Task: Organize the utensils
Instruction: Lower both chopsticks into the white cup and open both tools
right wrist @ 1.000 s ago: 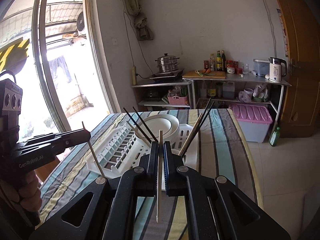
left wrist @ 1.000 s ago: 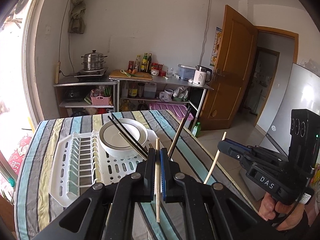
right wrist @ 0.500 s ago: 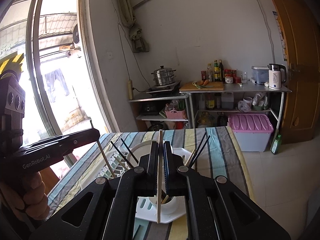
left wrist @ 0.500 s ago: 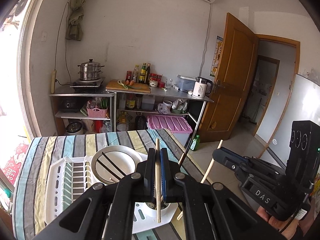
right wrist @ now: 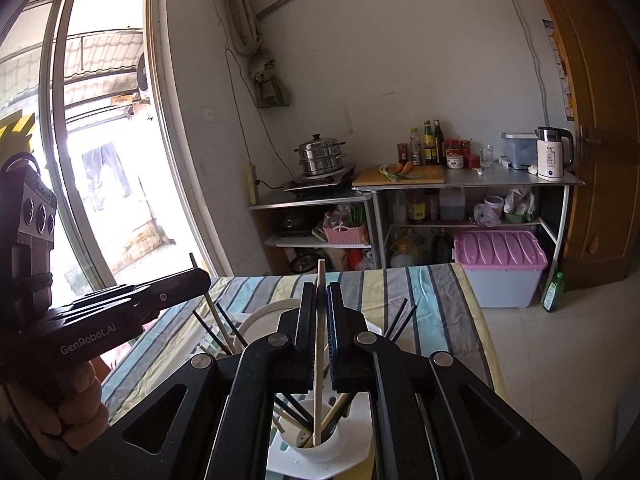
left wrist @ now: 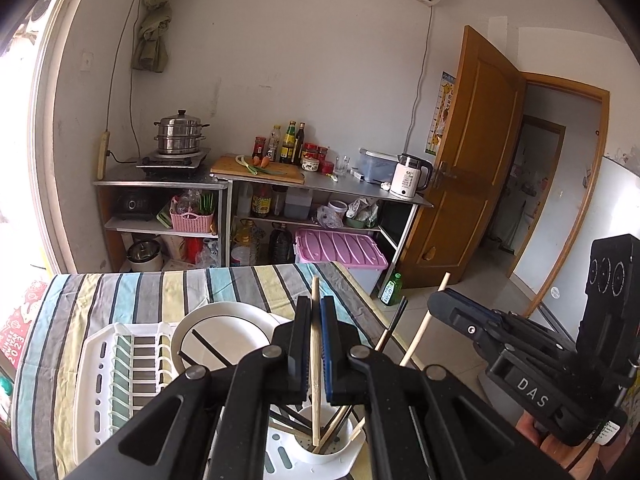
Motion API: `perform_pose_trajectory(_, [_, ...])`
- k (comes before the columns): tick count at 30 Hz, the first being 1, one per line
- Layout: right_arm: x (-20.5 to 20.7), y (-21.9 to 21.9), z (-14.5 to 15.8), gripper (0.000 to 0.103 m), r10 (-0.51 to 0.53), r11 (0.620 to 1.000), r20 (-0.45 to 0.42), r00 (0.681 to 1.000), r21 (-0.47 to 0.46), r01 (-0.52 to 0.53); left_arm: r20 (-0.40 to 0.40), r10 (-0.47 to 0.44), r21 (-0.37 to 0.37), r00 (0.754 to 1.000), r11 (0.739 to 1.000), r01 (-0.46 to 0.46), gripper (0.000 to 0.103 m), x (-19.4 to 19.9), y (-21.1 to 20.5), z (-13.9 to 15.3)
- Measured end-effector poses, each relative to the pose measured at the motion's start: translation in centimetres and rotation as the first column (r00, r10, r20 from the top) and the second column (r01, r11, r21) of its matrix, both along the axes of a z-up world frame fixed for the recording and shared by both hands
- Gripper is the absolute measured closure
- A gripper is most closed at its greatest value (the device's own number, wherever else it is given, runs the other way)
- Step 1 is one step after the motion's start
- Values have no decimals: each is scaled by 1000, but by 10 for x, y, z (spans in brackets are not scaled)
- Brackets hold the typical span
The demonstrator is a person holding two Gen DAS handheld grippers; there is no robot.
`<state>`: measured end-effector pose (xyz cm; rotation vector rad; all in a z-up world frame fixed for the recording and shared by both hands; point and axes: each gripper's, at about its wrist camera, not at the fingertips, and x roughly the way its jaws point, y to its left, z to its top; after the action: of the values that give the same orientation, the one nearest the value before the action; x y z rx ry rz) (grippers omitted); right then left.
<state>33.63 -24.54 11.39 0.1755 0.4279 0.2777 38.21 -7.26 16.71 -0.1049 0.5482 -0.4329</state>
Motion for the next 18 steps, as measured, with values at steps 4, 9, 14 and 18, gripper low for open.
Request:
perform_pose_trajectory(4, [11, 0, -12, 98, -3, 1000, -24, 1000, 5, 3, -22, -1, -7, 1000, 1000, 1, 99, 8, 2, -16])
perform_pose_trajectory(9, [15, 2, -29, 98, 0, 1000, -58, 998, 2, 0, -56, -2, 1, 998, 1000, 2, 99, 13, 3, -37])
perform_pose_trajectory(14, [15, 2, -43, 98, 4, 1000, -88, 996, -2, -4, -81, 3, 15, 997, 1000, -2, 99, 13, 6, -53])
perform_pose_trajectory(18, [16, -1, -53, 98, -1, 1000, -112, 994, -2, 1, -96, 9, 22, 995, 1000, -7, 99, 10, 8, -63])
